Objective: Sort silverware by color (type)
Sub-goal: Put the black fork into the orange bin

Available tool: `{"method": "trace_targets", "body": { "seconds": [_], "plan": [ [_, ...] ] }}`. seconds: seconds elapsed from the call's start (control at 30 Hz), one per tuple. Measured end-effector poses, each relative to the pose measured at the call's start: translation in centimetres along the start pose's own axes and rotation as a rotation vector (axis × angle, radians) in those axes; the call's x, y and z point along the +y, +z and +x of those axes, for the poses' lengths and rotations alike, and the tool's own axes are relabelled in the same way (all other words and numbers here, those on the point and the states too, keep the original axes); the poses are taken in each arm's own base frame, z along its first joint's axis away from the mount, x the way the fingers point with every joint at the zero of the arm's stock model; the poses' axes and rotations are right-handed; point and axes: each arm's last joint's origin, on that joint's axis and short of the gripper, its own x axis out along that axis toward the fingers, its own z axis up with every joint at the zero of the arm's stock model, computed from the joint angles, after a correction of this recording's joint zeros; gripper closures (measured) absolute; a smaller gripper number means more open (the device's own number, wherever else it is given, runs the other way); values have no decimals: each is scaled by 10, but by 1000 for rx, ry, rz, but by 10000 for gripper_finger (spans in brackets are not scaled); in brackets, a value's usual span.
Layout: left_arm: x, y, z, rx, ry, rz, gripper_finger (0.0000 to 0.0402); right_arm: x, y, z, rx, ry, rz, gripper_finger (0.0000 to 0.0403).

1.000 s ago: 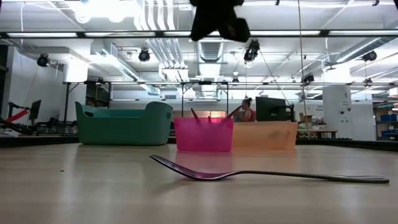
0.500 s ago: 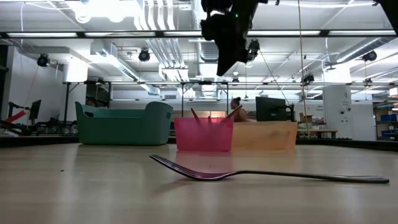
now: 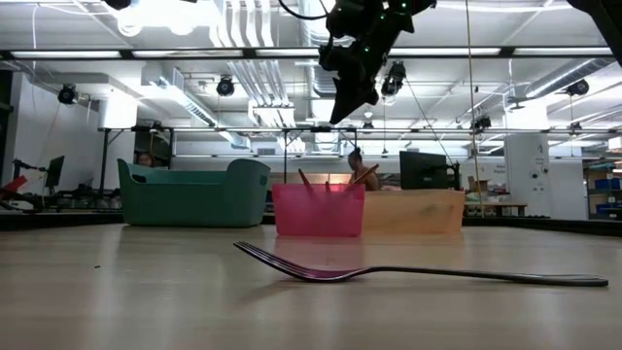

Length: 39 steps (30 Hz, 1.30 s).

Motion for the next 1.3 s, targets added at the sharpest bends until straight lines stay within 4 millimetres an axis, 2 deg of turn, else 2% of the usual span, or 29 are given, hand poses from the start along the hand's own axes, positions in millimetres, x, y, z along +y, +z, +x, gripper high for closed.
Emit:
{"method": "trace_targets", "body": {
  "seconds": [0.27, 0.47, 0.57, 0.73, 0.83, 1.0, 1.1, 1.2, 1.3],
  "plan": [
    [1, 0, 1, 0, 6, 45, 271, 10, -1, 0, 24, 16, 71, 394],
    [0, -1, 1, 34, -33, 67, 271, 42, 0, -6, 40, 173, 201, 394],
    [-1, -4, 0, 109, -115, 100, 271, 71, 4, -8, 26, 277, 249, 394],
    [-3, -7, 0, 188, -209, 106, 271, 137, 16, -17, -109, 406, 278, 394],
    [-4, -8, -1, 225, -260, 104, 271, 174, 12, -22, -118, 438, 300, 394],
    [-8, -10, -6, 323, -388, 59, 271, 231, -10, -25, -17, 477, 254, 394],
    [-12, -14, -8, 357, -419, 45, 271, 267, -27, -20, 57, 503, 224, 394],
    [-17, -19, -14, 387, -455, 40, 271, 302, -49, -18, 124, 518, 131, 394],
    [-24, -24, -20, 416, -501, 37, 271, 333, -73, -24, 162, 540, -26, 394]
  ]
}}
